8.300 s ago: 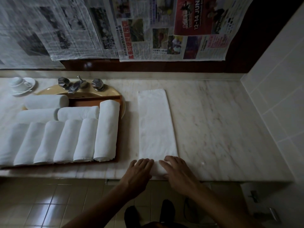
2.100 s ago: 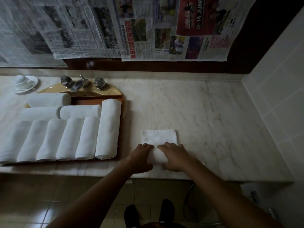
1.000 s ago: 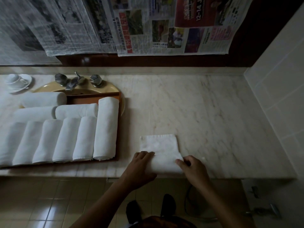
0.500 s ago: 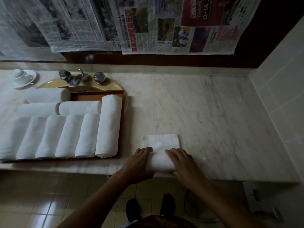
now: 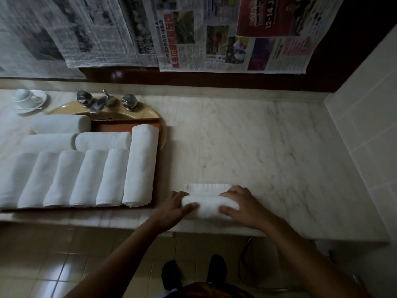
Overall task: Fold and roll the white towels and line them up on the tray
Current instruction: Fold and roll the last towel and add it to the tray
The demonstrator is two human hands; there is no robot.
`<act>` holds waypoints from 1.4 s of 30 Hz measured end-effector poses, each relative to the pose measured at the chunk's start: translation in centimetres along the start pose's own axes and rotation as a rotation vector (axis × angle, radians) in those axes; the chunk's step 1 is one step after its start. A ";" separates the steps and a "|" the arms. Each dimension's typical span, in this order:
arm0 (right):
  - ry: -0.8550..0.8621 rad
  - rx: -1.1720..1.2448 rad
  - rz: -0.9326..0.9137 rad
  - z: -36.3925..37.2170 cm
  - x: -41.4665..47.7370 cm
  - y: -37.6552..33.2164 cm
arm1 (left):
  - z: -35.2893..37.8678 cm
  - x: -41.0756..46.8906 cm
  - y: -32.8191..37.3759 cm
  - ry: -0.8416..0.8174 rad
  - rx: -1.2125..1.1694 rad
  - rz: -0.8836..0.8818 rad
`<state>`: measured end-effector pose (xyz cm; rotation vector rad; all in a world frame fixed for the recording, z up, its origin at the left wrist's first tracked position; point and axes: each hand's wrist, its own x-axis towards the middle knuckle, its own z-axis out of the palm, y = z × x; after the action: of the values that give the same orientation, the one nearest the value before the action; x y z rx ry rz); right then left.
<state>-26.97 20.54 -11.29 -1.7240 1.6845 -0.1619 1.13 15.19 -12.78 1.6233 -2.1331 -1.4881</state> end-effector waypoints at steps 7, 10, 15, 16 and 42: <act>0.408 -0.202 -0.105 1.8 -0.6 -3.1 | -0.4 1.9 1.9 0.134 -0.150 -0.172; 0.339 -0.381 -0.139 4.9 -1.2 -4.0 | -0.3 2.4 2.1 0.161 -0.131 -0.227; 0.208 -0.439 -0.152 4.3 0.9 -2.9 | -0.4 2.3 2.3 0.153 -0.166 -0.256; 0.190 -0.436 -0.145 3.6 1.5 -3.0 | -0.4 2.2 2.4 0.144 -0.199 -0.260; -0.008 0.321 -0.079 -3.6 1.2 -9.9 | -5.1 -6.3 3.2 0.318 -1.027 0.053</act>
<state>-20.62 16.97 -3.57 -1.5460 1.4919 -0.4365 4.52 16.78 -4.89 1.2394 -0.9258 -1.7016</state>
